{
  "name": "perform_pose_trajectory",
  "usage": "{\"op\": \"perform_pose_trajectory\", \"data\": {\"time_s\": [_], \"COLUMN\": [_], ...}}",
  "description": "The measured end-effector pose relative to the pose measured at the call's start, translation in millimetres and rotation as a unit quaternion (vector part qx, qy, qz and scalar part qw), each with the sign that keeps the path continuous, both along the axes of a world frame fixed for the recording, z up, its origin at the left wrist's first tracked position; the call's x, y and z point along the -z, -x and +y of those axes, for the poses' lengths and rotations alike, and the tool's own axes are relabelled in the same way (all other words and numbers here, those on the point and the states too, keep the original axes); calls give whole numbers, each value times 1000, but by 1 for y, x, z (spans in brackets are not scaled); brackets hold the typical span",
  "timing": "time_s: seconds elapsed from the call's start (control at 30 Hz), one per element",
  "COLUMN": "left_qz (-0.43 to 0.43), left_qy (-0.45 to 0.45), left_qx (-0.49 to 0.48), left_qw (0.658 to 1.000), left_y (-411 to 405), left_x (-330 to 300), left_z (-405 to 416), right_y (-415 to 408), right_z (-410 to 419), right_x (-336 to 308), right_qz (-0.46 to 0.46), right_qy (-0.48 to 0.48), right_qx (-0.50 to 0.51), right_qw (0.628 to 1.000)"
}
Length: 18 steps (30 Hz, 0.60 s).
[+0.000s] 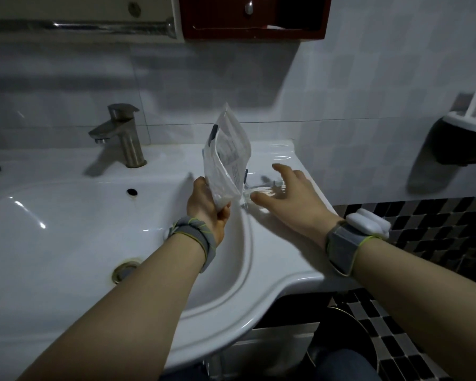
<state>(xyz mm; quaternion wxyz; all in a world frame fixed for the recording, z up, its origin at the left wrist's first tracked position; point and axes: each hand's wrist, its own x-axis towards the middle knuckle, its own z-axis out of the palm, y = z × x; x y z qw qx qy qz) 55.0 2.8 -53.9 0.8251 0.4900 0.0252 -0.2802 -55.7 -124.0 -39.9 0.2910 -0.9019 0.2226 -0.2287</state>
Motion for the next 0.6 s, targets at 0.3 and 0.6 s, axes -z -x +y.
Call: {"op": "perform_pose_trajectory", "data": {"time_s": [0.3,0.6], "left_qz": [-13,0], "left_qy": [-8,-10], "left_qx": [1,-30], "left_qw": [1000,999], "left_y": [4,11], "left_x": [-2,-8], "left_z": [-2,-1], "right_y": [-4,23], "right_z": [-5,35], "right_x": [3,-71], "right_qz": [-54,-304], "right_qy": [-65,91], "right_qx": [20,-34], "right_qw": [996,948]}}
